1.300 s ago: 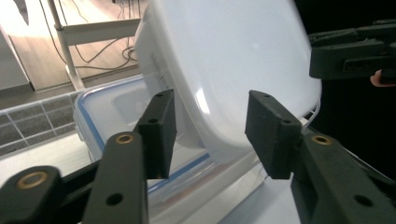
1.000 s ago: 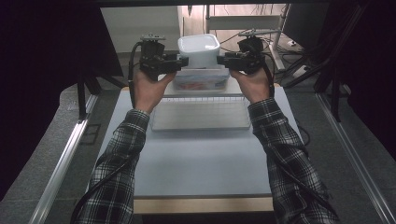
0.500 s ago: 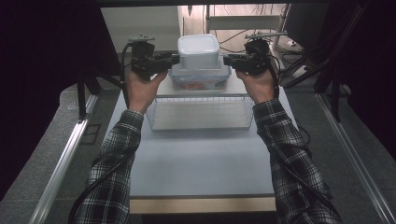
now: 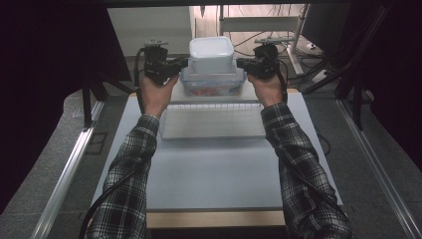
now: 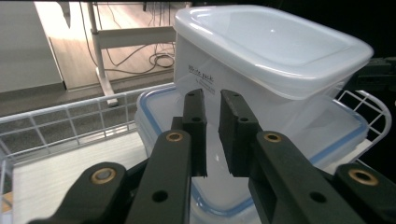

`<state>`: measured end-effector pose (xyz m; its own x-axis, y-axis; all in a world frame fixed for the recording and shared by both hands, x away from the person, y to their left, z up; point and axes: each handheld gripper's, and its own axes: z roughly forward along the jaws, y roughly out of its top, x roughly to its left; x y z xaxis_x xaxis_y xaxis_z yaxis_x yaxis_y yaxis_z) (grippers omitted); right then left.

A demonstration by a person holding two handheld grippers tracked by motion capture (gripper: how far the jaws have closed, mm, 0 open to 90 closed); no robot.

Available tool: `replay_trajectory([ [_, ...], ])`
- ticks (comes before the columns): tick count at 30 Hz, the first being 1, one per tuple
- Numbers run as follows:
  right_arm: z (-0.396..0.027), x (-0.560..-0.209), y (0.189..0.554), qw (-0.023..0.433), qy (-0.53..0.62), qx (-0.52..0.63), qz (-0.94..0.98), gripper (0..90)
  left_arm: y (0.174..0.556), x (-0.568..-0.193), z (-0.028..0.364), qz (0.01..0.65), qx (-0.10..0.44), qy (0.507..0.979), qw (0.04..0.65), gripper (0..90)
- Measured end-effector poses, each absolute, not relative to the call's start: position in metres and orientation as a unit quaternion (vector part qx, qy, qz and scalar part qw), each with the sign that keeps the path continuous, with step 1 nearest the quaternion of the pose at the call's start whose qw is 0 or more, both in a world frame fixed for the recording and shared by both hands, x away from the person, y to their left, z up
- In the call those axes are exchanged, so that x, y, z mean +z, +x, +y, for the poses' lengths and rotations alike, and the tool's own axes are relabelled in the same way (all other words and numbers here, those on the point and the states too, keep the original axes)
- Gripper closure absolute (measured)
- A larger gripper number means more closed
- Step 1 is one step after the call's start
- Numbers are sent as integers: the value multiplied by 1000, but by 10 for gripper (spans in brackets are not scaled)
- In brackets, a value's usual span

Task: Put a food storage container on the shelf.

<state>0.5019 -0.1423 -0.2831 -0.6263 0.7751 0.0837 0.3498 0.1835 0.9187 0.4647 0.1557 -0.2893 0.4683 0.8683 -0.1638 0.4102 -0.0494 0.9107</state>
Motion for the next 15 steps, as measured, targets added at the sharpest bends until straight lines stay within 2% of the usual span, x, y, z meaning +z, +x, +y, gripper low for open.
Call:
replay_trajectory([
  [11, -138, -283, 499, 200, 368, 517, 746, 846, 479, -292, 151, 468, 230, 689, 504, 798],
  [15, -140, -282, 493, 213, 373, 511, 745, 814, 474, -291, 154, 466, 237, 687, 505, 756],
])
